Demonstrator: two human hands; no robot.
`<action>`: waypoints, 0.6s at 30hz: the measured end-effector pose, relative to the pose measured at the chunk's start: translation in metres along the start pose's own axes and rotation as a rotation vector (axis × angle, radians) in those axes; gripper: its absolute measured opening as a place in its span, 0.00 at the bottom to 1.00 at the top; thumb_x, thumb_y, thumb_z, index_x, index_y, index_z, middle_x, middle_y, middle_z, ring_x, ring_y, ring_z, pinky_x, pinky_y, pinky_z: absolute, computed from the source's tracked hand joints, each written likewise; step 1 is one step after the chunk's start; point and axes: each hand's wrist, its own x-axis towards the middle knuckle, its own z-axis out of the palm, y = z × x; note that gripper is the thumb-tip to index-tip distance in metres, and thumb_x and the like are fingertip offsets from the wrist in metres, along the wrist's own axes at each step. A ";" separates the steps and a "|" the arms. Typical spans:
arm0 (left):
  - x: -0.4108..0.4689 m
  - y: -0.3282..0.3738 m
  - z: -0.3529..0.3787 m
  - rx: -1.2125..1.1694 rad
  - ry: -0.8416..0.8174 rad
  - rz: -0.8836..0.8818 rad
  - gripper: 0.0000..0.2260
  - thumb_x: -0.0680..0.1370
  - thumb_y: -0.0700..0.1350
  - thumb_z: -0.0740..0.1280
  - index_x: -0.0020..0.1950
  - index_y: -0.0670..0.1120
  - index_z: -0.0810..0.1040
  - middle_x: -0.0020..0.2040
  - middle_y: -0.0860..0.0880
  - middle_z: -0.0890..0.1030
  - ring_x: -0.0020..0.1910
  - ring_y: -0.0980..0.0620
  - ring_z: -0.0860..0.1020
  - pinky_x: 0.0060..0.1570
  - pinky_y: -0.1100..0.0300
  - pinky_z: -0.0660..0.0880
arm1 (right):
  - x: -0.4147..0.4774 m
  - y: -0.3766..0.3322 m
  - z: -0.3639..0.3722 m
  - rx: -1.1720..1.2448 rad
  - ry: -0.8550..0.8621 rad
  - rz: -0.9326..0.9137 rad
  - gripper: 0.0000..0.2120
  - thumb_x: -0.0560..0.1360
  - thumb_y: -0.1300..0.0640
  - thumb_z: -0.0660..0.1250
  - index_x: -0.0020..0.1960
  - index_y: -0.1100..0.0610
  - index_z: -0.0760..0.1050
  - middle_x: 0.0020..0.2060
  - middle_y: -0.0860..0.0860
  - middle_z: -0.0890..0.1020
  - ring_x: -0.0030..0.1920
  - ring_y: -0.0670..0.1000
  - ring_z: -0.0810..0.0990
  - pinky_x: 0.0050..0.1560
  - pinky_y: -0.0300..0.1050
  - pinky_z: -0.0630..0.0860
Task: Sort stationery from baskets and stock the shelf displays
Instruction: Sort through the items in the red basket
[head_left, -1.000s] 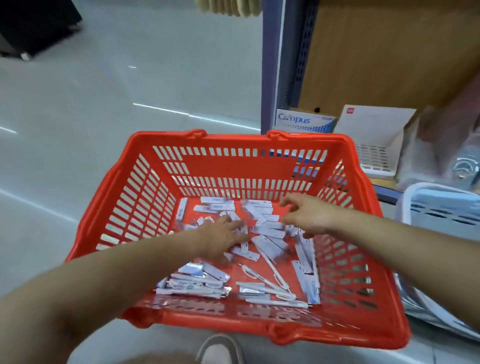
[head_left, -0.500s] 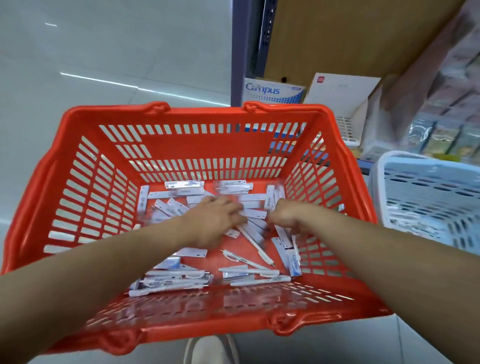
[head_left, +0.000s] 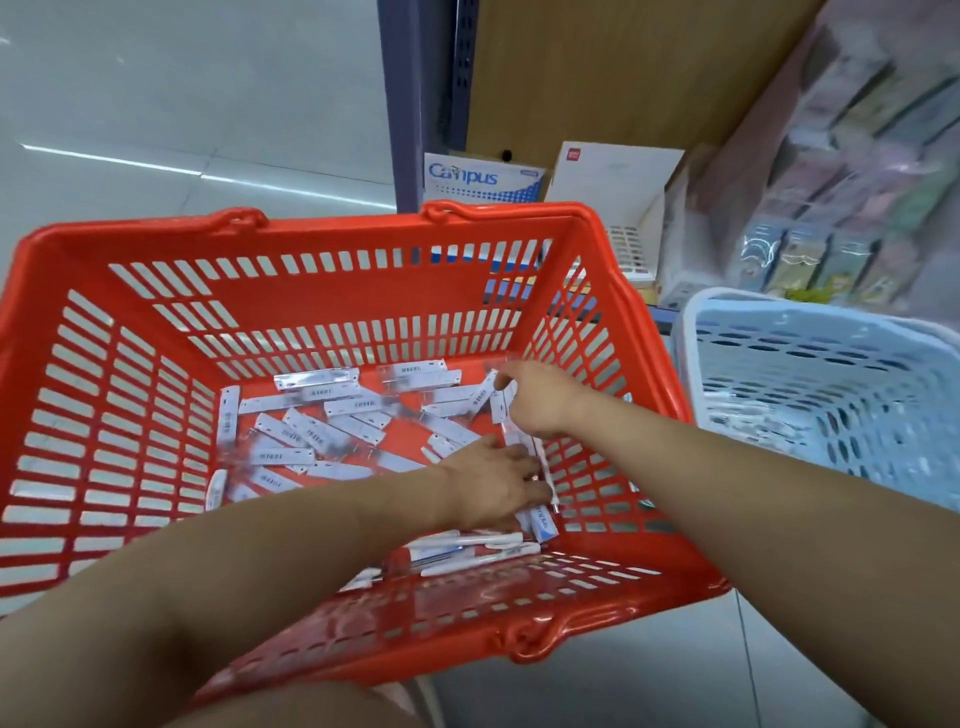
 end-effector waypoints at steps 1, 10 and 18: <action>0.000 0.002 -0.001 0.017 0.026 0.024 0.18 0.75 0.54 0.69 0.62 0.50 0.76 0.55 0.47 0.78 0.56 0.45 0.76 0.47 0.52 0.72 | 0.002 0.001 0.003 0.020 0.003 0.003 0.22 0.78 0.68 0.56 0.71 0.60 0.68 0.63 0.57 0.76 0.35 0.48 0.69 0.25 0.30 0.64; -0.023 -0.002 -0.006 -0.469 0.030 -0.249 0.10 0.76 0.49 0.69 0.52 0.45 0.76 0.46 0.47 0.80 0.45 0.46 0.77 0.42 0.56 0.70 | 0.018 0.009 0.018 0.158 -0.027 0.055 0.20 0.78 0.66 0.57 0.68 0.57 0.71 0.58 0.58 0.78 0.30 0.45 0.67 0.27 0.33 0.63; -0.082 -0.027 -0.046 -1.091 0.294 -0.803 0.15 0.67 0.38 0.79 0.43 0.47 0.74 0.38 0.53 0.77 0.35 0.56 0.76 0.35 0.69 0.72 | 0.017 -0.004 0.051 0.783 -0.512 0.119 0.08 0.81 0.55 0.62 0.50 0.58 0.78 0.41 0.53 0.84 0.39 0.47 0.82 0.40 0.39 0.80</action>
